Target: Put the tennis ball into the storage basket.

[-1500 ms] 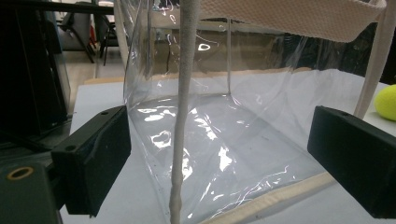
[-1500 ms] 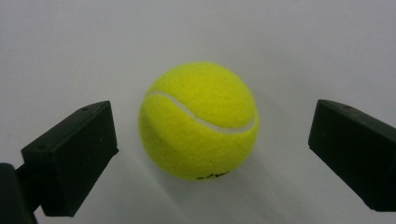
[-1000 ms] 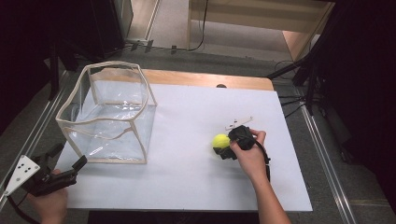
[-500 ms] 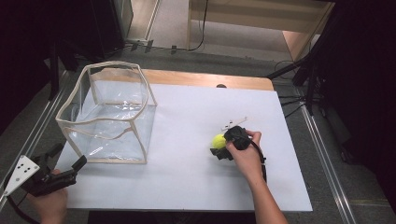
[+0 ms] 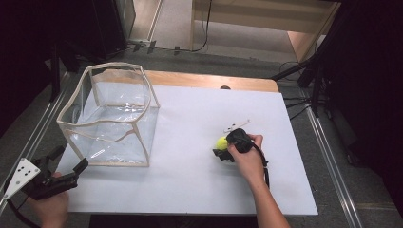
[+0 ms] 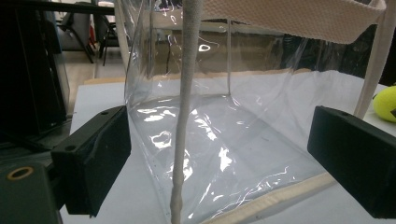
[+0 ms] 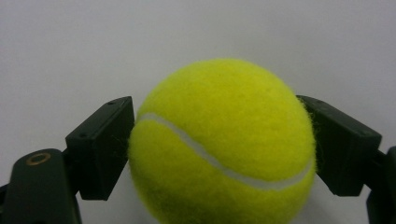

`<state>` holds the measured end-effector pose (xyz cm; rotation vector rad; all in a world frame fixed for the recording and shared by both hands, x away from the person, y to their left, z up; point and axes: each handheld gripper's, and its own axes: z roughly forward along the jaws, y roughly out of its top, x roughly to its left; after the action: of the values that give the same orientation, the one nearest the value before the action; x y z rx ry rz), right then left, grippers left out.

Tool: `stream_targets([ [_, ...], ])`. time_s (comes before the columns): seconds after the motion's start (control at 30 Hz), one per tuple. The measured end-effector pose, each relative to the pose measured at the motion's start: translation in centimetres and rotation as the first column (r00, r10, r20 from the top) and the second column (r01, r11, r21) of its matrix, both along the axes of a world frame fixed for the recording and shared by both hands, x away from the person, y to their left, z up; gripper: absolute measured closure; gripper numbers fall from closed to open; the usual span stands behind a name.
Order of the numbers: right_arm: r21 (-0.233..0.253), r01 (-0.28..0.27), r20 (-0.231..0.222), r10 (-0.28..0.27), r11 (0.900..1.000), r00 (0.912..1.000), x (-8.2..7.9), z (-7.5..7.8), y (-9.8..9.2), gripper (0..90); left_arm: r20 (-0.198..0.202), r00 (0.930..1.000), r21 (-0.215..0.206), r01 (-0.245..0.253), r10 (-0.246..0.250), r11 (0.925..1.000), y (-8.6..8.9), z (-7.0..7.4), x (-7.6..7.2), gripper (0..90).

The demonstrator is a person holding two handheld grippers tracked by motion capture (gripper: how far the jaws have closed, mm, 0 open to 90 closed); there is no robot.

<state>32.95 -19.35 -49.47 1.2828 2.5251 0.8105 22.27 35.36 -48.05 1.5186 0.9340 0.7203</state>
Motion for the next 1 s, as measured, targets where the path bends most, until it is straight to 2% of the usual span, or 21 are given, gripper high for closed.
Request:
stream_targets([
  [0.2,0.003,-0.001,-0.008,0.001,1.0,1.0,-0.03,-0.29,0.05,14.7,0.0,1.0,-0.001,0.0,0.0,1.0,0.0,0.0,0.0,6.5],
  [0.3,-0.005,0.011,-0.007,-0.011,1.0,0.9999,-0.1,-0.37,0.05,21.7,-0.001,1.0,0.001,-0.001,0.001,1.0,-0.01,0.01,-0.01,6.5],
  [0.7,0.009,-0.019,-0.014,0.019,1.0,0.9997,-0.06,-0.26,-0.18,22.6,-0.002,1.0,0.004,-0.001,0.001,1.0,-0.03,0.01,-0.01,6.5],
  [0.83,0.006,-0.013,-0.018,0.014,1.0,0.9997,-0.12,-0.05,-0.01,22.6,-0.001,1.0,0.002,-0.001,0.001,1.0,-0.02,0.01,-0.01,6.5],
  [1.0,0.009,-0.031,-0.009,0.032,0.999,0.9995,-0.06,0.28,0.29,22.7,-0.001,1.0,0.002,-0.001,0.001,1.0,-0.02,0.01,-0.02,6.5],
])
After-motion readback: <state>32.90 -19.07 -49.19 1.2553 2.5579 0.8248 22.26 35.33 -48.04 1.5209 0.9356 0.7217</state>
